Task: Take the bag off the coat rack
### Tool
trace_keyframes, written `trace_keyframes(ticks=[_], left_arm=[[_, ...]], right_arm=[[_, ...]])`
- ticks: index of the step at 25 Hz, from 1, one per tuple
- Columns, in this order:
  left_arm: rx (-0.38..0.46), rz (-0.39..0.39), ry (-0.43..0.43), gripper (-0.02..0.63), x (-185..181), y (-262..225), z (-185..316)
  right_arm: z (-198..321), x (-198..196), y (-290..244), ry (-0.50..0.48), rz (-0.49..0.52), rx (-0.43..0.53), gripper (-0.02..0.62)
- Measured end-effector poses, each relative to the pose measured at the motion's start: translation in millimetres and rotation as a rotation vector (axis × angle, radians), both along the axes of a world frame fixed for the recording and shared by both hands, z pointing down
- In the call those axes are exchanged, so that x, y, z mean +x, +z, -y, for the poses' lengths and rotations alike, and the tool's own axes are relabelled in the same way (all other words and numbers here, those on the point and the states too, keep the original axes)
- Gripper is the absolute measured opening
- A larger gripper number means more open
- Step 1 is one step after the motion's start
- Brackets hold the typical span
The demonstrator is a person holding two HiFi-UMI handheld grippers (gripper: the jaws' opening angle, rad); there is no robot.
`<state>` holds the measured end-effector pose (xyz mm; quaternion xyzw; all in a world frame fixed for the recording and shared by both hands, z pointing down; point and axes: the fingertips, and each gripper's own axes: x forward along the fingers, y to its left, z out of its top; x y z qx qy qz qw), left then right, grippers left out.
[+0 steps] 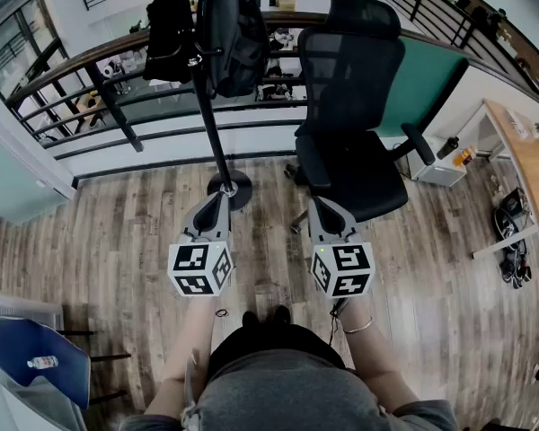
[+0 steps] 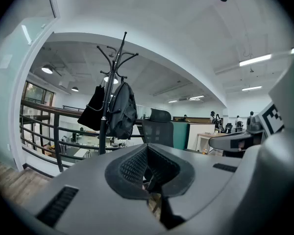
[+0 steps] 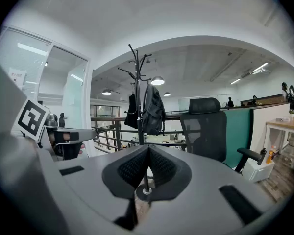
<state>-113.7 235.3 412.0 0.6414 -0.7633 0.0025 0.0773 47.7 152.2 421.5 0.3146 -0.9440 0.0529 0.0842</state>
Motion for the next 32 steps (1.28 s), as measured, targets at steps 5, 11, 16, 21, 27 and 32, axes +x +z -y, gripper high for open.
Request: trace_keyframes(ticks=[5,11,16,21,27,32], left_arm=[[0.003,0.007,-0.001,0.023,4.6,0.4,4.6],[-0.013,-0.015,-0.010,0.023,9.5,7.4,7.2],[-0.017,-0.028,-0.020,0.045,11.3,7.0,10.2],[-0.014,-0.002,-0.052,0.154,8.8,0.0,16.3],[-0.017,0.002,-0.083,0.175,-7.0,-7.4,25.6],[-0.013,0.016,-0.078,0.199,-26.4,-15.6,55.5]], right_arm=[[4.5,4.1,-0.9,-0.007,0.010,0.003,0.000],[7.8,7.6,1.9,-0.029,0.025,-0.008,0.003],[16.0,10.7,2.2,-0.026,0.039,-0.006,0.005],[22.1,8.8,-2.9,-0.069,0.066,-0.012,0.024],[31.9,-12.3,-9.7,-0.118,0.110,-0.046,0.103],[56.4,-41.3,-18.2,-0.142,0.124,-0.045,0.137]])
